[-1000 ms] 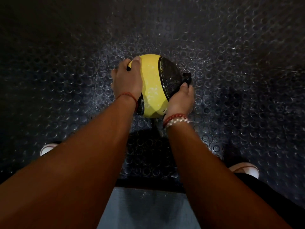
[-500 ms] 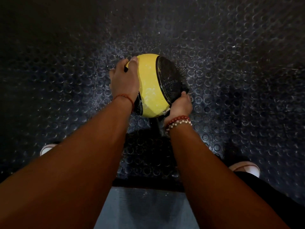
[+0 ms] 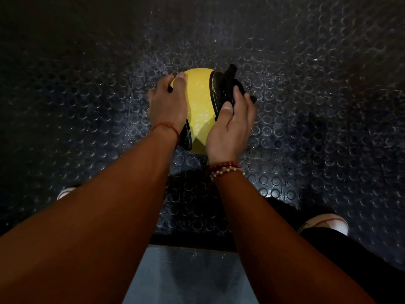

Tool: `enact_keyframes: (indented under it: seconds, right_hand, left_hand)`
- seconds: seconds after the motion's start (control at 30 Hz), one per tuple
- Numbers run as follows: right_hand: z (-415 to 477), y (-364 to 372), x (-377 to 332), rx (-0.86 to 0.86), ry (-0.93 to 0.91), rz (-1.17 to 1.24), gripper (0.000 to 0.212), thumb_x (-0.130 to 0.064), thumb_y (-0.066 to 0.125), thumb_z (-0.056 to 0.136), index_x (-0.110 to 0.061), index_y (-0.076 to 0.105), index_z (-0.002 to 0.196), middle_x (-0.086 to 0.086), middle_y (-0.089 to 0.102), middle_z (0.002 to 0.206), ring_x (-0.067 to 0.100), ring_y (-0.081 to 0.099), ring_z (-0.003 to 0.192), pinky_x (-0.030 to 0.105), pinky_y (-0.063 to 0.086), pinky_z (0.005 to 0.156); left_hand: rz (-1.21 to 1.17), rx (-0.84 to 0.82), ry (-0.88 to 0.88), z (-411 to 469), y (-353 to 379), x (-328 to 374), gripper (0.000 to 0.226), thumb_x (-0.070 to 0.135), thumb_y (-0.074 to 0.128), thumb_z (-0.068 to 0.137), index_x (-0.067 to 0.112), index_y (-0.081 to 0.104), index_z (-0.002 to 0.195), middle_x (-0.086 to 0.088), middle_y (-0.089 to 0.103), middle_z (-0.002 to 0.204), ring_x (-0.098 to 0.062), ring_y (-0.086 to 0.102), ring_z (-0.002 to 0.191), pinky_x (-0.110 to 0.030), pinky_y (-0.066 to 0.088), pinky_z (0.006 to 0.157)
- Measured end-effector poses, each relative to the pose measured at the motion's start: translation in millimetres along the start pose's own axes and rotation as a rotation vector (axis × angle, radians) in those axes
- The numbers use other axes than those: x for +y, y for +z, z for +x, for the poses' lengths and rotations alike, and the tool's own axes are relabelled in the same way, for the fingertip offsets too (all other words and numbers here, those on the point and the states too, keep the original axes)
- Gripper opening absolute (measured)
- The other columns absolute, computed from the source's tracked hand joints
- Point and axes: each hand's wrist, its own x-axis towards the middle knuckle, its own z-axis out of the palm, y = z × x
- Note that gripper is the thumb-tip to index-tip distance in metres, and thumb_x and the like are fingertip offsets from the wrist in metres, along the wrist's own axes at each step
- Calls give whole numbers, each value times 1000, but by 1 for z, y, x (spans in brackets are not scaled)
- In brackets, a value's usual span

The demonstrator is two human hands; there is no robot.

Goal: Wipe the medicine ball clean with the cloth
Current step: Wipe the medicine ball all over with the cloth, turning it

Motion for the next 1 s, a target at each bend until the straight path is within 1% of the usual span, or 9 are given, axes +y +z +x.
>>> enact_keyframes:
  seconds: [0.13,0.27,0.33,0.4,0.5,0.63,0.8,0.93,1.0]
  right_hand:
    - [35,-7,-3,-84,136,11,35,-27,36,100,-22,53,129,0,47,135,11,49,113,17,45,86]
    - [68,-14,11,-196,493,102,34,-25,38,99,-10,57,123,9,56,127,23,55,112,31,45,95]
    - [52,-17,16,-144,535,169,31,-24,37,100,-9,59,116,9,58,123,20,57,104,26,47,76]
    - [26,-15,16,-30,490,211,33,-26,36,101,-13,56,124,5,56,122,16,56,102,18,43,70]
    - [-1,-9,13,73,340,169,38,-26,38,101,-17,48,136,3,44,139,14,47,121,22,42,95]
    - [-14,-7,8,29,62,121,38,-21,40,99,-15,50,136,4,35,148,5,36,128,-3,29,91]
    - [7,-6,7,-65,-171,-12,40,-28,40,94,-19,59,128,4,44,143,20,40,133,39,41,105]
    - [44,-10,-1,-219,-102,-92,33,-24,41,98,-19,60,124,-1,51,129,0,50,104,0,36,82]
    - [65,-11,-2,-269,50,-70,32,-25,39,99,-17,63,118,1,58,117,5,56,94,17,48,87]
  left_hand:
    - [7,-2,12,-1,1,1,46,52,41,99,32,55,137,-2,44,141,-17,42,118,-27,29,95]
    - [-34,1,3,-1,1,-2,45,50,42,100,30,56,137,-2,43,141,-18,43,124,-26,28,94]
    - [-32,10,-6,1,2,-2,46,52,42,99,30,56,136,-2,44,141,-18,44,123,-28,29,93]
    - [-11,12,-13,4,2,-1,48,54,41,98,28,57,135,-2,46,140,-17,43,118,-29,28,92]
    - [-5,14,-16,6,3,1,47,54,40,99,27,58,133,-3,46,137,-15,42,111,-30,29,92]
    - [6,11,1,8,2,-3,46,52,40,100,25,58,133,-3,47,137,-14,45,106,-30,31,88]
    - [-2,-2,23,8,0,-5,45,51,41,100,24,59,131,-2,48,136,-10,45,100,-27,31,88]
    - [-26,-2,40,7,1,-6,45,52,42,98,26,61,129,0,49,133,-8,51,101,-29,35,88]
    - [-30,2,30,7,2,-6,45,53,43,97,28,61,130,1,48,133,-13,50,108,-30,36,89]
